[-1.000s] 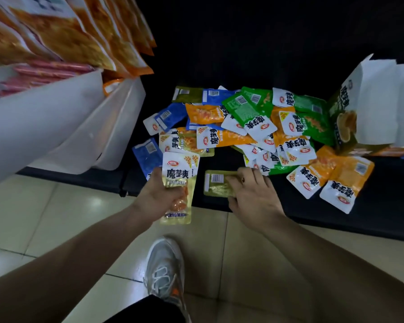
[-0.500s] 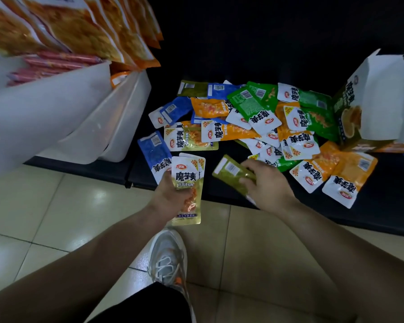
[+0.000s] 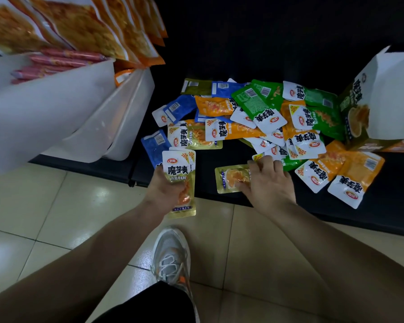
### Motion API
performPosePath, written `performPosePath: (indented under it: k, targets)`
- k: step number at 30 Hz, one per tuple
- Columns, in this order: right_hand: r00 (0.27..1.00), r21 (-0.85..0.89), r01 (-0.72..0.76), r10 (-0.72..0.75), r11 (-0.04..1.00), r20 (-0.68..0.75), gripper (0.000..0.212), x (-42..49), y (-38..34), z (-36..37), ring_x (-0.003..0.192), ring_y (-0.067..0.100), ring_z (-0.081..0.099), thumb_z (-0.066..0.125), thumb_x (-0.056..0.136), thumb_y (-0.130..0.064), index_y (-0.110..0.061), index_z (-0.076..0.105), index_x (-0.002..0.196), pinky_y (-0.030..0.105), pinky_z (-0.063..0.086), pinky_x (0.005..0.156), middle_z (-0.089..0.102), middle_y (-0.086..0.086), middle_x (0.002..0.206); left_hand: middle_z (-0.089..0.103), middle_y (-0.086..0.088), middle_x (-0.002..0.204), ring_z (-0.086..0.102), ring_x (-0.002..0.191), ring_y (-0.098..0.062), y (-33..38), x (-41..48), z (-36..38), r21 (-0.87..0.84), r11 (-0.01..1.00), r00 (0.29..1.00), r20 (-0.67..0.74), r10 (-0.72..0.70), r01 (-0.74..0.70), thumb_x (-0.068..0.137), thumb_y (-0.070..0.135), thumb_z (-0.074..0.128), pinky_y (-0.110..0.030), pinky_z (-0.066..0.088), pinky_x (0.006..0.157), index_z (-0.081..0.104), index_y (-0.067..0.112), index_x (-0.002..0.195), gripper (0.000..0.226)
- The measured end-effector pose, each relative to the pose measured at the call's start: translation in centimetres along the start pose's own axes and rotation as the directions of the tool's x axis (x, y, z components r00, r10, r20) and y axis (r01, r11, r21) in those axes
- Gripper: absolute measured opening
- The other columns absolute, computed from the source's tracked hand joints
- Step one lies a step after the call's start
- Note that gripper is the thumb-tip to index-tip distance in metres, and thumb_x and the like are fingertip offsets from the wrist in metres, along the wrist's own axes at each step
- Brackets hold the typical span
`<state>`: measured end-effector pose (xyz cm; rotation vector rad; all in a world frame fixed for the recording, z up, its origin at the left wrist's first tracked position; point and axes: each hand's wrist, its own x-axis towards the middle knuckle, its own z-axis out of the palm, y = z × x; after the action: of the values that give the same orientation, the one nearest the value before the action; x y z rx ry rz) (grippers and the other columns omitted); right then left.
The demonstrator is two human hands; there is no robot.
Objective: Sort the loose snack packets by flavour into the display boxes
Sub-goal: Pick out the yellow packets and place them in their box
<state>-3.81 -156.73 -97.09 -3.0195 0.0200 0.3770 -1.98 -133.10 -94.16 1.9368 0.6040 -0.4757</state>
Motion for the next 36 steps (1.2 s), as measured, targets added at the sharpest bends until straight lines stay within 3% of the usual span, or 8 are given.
performPosePath:
  k: [6, 9, 13, 18, 21, 27, 31, 36]
  targets:
    - [0.993, 0.035, 0.083, -0.086, 0.996, 0.075, 0.065, 0.6, -0.5, -0.8, 0.108, 0.027, 0.055, 0.066, 0.079, -0.068, -0.021, 0.045, 0.118, 0.043, 0.04, 0.095, 0.057, 0.004, 0.115, 0.064, -0.018, 0.087, 0.059, 0.063, -0.02, -0.1, -0.6, 0.5, -0.064, 0.998, 0.997, 0.07, -0.015, 0.019, 0.091, -0.008, 0.058, -0.022, 0.052, 0.044, 0.044, 0.002, 0.125, 0.038]
    - [0.97, 0.195, 0.152, -0.184, 0.969, 0.161, 0.036, 0.5, -0.3, -2.2, 0.083, 0.022, 0.057, 0.066, 0.092, -0.04, -0.028, 0.037, 0.109, 0.039, 0.038, 0.093, 0.065, -0.004, 0.095, 0.064, -0.011, 0.078, 0.057, 0.058, -0.016, -0.2, -0.9, 0.4, -0.094, 0.996, 0.995, 0.099, 0.016, -0.006, 0.092, -0.008, 0.058, -0.026, 0.056, 0.049, 0.046, 0.003, 0.123, 0.035]
    - [0.897, 0.415, 0.202, -0.338, 0.887, 0.285, 0.026, 0.4, -0.2, -4.6, 0.089, 0.014, 0.059, 0.063, 0.094, -0.017, -0.038, 0.05, 0.103, 0.035, 0.035, 0.091, 0.064, -0.015, 0.095, 0.062, -0.009, 0.078, 0.057, 0.063, -0.022, -0.4, -0.9, 0.2, -0.067, 0.996, 0.993, 0.102, 0.06, -0.054, 0.094, -0.003, 0.056, -0.042, 0.059, 0.063, 0.05, 0.01, 0.118, 0.028]
    - [0.897, 0.475, 0.237, -0.379, 0.847, 0.229, 0.025, 1.4, -2.7, -5.8, 0.103, 0.011, 0.061, 0.078, 0.083, -0.027, -0.042, 0.066, 0.1, 0.03, 0.049, 0.082, 0.069, -0.015, 0.109, 0.064, -0.008, 0.082, 0.065, 0.065, -0.017, 0.0, -1.6, 0.5, -0.018, 0.995, 0.977, 0.19, 0.096, -0.094, 0.101, 0.019, 0.055, -0.028, 0.056, 0.054, 0.055, 0.016, 0.103, 0.003]
    - [0.946, 0.466, 0.22, -0.303, 0.857, 0.111, 0.044, 2.4, -5.0, -6.1, 0.099, 0.015, 0.057, 0.087, 0.072, -0.033, -0.035, 0.054, 0.101, 0.028, 0.044, 0.071, 0.062, -0.012, 0.105, 0.071, -0.004, 0.079, 0.07, 0.073, -0.022, -0.2, -2.0, 0.2, 0.053, 0.984, 0.953, 0.264, 0.151, -0.17, 0.1, 0.034, 0.056, -0.039, 0.057, 0.068, 0.059, 0.016, 0.098, 0.019]
    - [0.999, 0.486, 0.039, -0.038, 0.873, -0.012, 0.082, 3.1, -7.2, -4.1, 0.114, 0.027, 0.054, 0.082, 0.07, -0.057, -0.021, 0.042, 0.132, 0.042, 0.05, 0.086, 0.05, 0.004, 0.13, 0.074, -0.006, 0.083, 0.072, 0.066, -0.011, -1.2, -1.2, -1.7, -0.083, 0.991, 0.98, 0.156, 0.12, -0.108, 0.1, 0.025, 0.059, -0.029, 0.059, 0.06, 0.063, 0.017, 0.107, 0.012]
    - [0.99, 0.739, -0.045, -0.068, 0.672, 0.122, 0.055, 3.5, -7.4, -2.5, 0.093, 0.016, 0.064, 0.084, 0.075, -0.047, -0.019, 0.057, 0.113, 0.039, 0.057, 0.077, 0.062, -0.003, 0.103, 0.076, -0.007, 0.083, 0.073, 0.077, -0.023, -2.2, -0.7, -1.7, -0.213, 0.976, 0.979, 0.188, 0.08, -0.039, 0.1, 0.018, 0.06, -0.042, 0.059, 0.077, 0.066, 0.017, 0.106, 0.01]
    - [0.988, 0.656, 0.102, -0.154, 0.748, 0.023, 0.055, 4.6, -8.3, -1.8, 0.103, 0.016, 0.055, 0.079, 0.076, -0.054, -0.025, 0.054, 0.116, 0.038, 0.052, 0.083, 0.053, -0.006, 0.113, 0.074, -0.015, 0.097, 0.074, 0.089, -0.033, -2.7, -0.3, -2.2, -0.151, 0.988, 0.959, 0.274, 0.074, -0.033, 0.086, 0.034, 0.071, -0.048, 0.061, 0.08, 0.064, 0.012, 0.11, 0.034]
